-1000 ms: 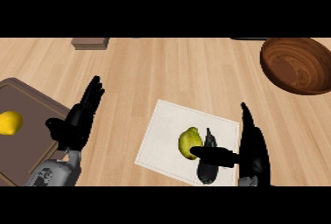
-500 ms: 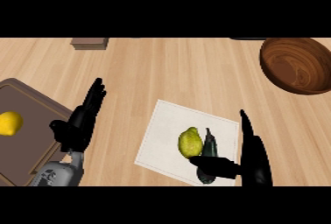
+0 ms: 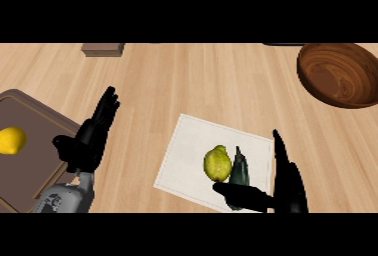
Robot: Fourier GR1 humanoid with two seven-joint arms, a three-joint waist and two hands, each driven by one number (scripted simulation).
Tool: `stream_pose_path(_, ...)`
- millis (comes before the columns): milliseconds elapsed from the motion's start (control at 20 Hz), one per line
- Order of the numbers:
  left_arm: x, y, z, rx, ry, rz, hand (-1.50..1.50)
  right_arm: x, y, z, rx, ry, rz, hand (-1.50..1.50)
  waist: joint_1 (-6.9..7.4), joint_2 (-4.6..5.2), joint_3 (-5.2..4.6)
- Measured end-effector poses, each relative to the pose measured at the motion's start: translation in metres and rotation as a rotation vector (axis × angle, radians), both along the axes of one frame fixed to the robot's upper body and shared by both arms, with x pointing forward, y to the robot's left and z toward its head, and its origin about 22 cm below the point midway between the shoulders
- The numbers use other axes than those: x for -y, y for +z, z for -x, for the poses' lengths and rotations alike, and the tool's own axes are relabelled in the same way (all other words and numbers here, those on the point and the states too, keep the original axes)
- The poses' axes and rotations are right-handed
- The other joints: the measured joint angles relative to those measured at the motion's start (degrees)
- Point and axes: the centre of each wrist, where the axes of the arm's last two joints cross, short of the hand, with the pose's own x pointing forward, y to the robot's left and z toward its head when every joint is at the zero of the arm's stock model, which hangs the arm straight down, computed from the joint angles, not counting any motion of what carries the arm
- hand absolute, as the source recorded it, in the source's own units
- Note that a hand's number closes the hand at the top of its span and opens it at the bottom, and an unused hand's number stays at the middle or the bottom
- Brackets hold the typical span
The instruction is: Pick the eggplant from the placemat and place it in the bowl
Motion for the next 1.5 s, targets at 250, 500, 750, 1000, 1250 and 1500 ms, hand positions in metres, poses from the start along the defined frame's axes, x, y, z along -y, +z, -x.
stream_pose_path(250, 0.003, -0.001, 0.000, 0.001, 0.000, -0.001, 0.00, -0.002, -0.010, 0.003, -0.017, -0.016, -0.047, -1.50, -0.02, 0.02, 0.00)
stream_pose_path(500, 0.005, 0.005, 0.002, 0.001, -0.001, 0.002, 0.00, -0.006, -0.024, 0.004, -0.027, -0.042, -0.084, -1.50, 0.03, 0.01, 0.01)
stream_pose_path(750, -0.004, 0.006, 0.005, -0.004, -0.005, 0.001, 0.00, -0.010, -0.041, 0.009, -0.051, -0.067, -0.092, -1.50, 0.01, 0.01, 0.01)
stream_pose_path(1000, 0.001, -0.001, 0.004, -0.008, -0.003, 0.006, 0.00, -0.011, -0.064, 0.009, -0.116, -0.082, -0.042, -1.50, -0.04, 0.05, 0.00)
stream_pose_path(1250, 0.004, 0.001, 0.004, -0.002, -0.004, 0.002, 0.00, -0.009, -0.072, 0.011, -0.153, -0.072, 0.016, -1.50, 0.01, -0.10, -0.09)
stream_pose_path(1500, 0.002, -0.002, 0.001, -0.003, -0.004, 0.006, 0.00, -0.010, -0.077, 0.003, -0.174, -0.060, -0.038, 1.50, -0.09, -0.71, -0.65)
